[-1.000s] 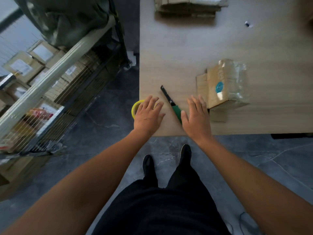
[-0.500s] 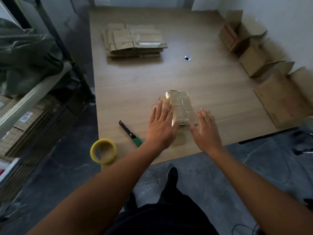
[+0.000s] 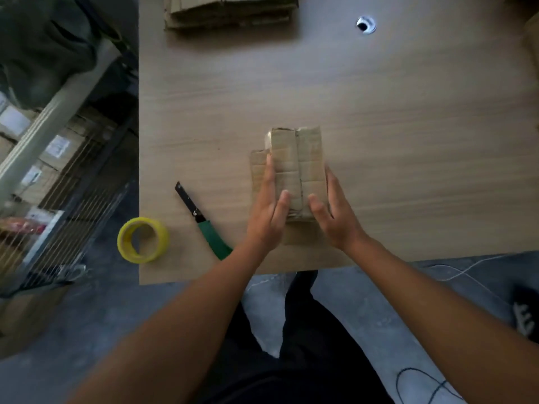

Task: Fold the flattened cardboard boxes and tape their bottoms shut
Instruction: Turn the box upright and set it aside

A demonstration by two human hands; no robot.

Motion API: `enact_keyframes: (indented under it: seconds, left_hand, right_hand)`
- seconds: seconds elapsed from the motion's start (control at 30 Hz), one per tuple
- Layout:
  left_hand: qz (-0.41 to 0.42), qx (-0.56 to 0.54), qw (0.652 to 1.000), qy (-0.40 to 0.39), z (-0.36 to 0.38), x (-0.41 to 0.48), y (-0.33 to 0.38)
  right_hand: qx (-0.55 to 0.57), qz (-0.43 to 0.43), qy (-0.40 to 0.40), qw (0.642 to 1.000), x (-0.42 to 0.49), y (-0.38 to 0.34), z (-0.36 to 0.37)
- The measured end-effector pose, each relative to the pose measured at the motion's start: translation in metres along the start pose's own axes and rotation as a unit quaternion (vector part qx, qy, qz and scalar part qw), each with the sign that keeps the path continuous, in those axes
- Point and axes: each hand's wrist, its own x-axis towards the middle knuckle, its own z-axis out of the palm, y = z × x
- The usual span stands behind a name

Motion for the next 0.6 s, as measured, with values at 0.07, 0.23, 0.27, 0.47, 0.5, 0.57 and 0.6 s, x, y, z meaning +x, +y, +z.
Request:
enact_keyframes:
  seconds: [0.07, 0.23, 0.27, 0.47, 0.5, 0.57, 0.6]
  left_hand:
    - [-0.013, -0.003, 1.0, -0.005, 0.002, 0.003, 0.001]
    - [-0.03, 0.084, 0.996, 0.014, -0.015, 0.006, 0.015]
    - [-0.032, 0.097, 0.993, 0.052, -0.018, 0.012, 0.023]
    - [-0.075, 0.134, 0.988, 0.015, -0.01, 0.074, 0.039]
    - [-0.098, 0.107, 0.989, 0.006, -0.008, 0.077, 0.036]
    - [-0.12, 0.031, 0.992, 0.005, -0.008, 0.078, 0.034]
    - [-0.119, -0.003, 0.993, 0.006, -0.008, 0.077, 0.034]
  right_hand:
    - [0.044, 0.0, 0.001, 0.999, 0.002, 0.003, 0.002]
    - [0.046, 0.008, 0.012, 0.999, 0.001, 0.005, 0.006]
    - [0.043, 0.014, 0.013, 0.999, 0.0, 0.003, 0.005]
    - [0.009, 0.038, 0.014, 0.999, -0.002, -0.008, -0.001]
    - [0.003, 0.04, 0.012, 0.999, -0.002, -0.009, -0.002]
    - [-0.011, 0.047, 0.007, 0.999, -0.001, -0.012, -0.004]
    - [-0.017, 0.054, 0.006, 0.998, -0.002, -0.014, -0.005]
